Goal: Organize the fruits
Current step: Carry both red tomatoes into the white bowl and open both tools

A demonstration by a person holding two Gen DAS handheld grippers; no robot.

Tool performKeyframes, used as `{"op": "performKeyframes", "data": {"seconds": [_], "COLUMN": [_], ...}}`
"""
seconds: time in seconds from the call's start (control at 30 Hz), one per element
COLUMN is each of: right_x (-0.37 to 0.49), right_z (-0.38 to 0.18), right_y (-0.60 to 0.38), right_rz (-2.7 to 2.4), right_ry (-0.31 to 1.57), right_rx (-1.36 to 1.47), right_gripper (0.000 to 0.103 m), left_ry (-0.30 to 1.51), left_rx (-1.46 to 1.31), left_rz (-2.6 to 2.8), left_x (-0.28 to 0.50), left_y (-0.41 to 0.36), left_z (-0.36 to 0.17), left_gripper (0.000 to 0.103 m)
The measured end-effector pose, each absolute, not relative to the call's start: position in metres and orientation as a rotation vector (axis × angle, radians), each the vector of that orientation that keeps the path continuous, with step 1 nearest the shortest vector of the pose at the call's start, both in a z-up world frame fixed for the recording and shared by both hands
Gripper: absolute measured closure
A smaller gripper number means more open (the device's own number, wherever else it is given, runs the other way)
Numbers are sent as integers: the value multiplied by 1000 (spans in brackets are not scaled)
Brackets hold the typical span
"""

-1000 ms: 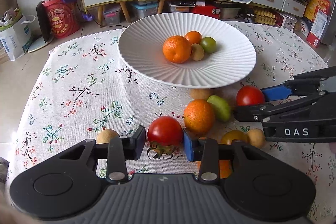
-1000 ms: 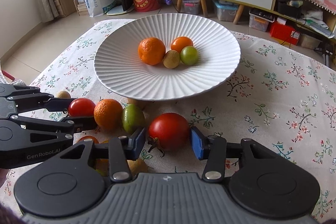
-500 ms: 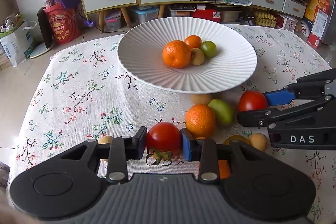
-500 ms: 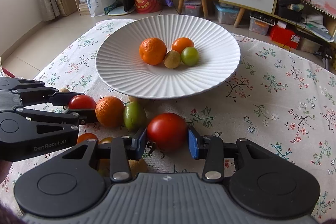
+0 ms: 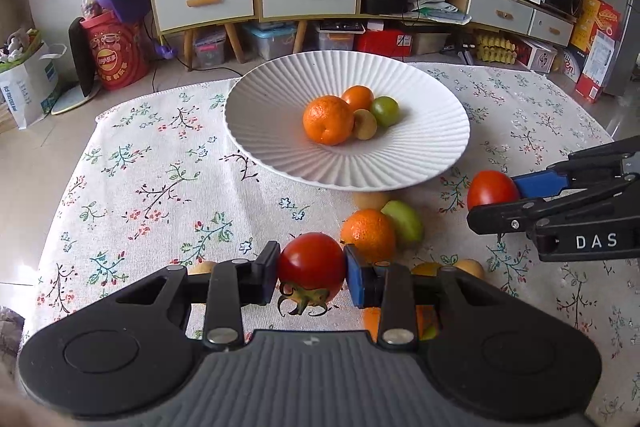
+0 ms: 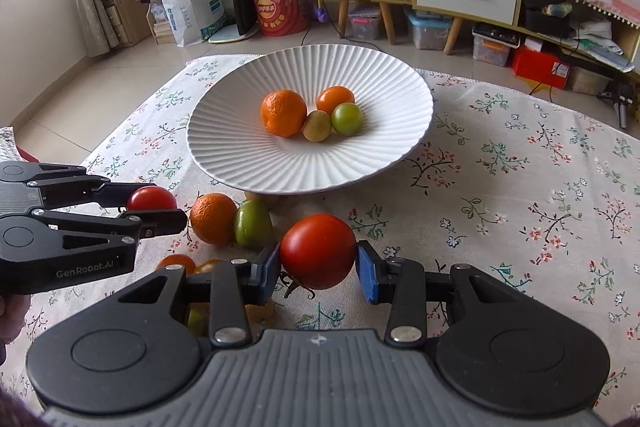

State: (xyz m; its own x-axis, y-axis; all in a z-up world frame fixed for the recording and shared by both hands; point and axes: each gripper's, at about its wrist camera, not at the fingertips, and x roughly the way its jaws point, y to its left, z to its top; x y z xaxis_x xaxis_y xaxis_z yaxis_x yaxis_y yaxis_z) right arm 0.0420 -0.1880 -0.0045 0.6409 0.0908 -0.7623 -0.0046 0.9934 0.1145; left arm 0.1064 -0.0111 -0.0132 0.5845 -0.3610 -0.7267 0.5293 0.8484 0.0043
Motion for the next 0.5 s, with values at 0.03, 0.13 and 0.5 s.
{"op": "performKeyframes", "data": {"seconds": [0.03, 0.13, 0.5], "right_x": [41, 39, 34], "right_z": [-4, -3, 10], "right_y": [-189, -192, -197], "right_rz": [54, 51, 58], "right_ry": [874, 871, 824], "right_rx": [107, 110, 145], "right_gripper": [66, 66, 66], "left_ry": [789, 783, 752], "left_rx": [229, 221, 197], "left_rz": [-526, -533, -562], "left_x": [106, 105, 101], "left_y": [-11, -11, -14], "left_z": [-12, -10, 2], "left_gripper": [74, 74, 74]}}
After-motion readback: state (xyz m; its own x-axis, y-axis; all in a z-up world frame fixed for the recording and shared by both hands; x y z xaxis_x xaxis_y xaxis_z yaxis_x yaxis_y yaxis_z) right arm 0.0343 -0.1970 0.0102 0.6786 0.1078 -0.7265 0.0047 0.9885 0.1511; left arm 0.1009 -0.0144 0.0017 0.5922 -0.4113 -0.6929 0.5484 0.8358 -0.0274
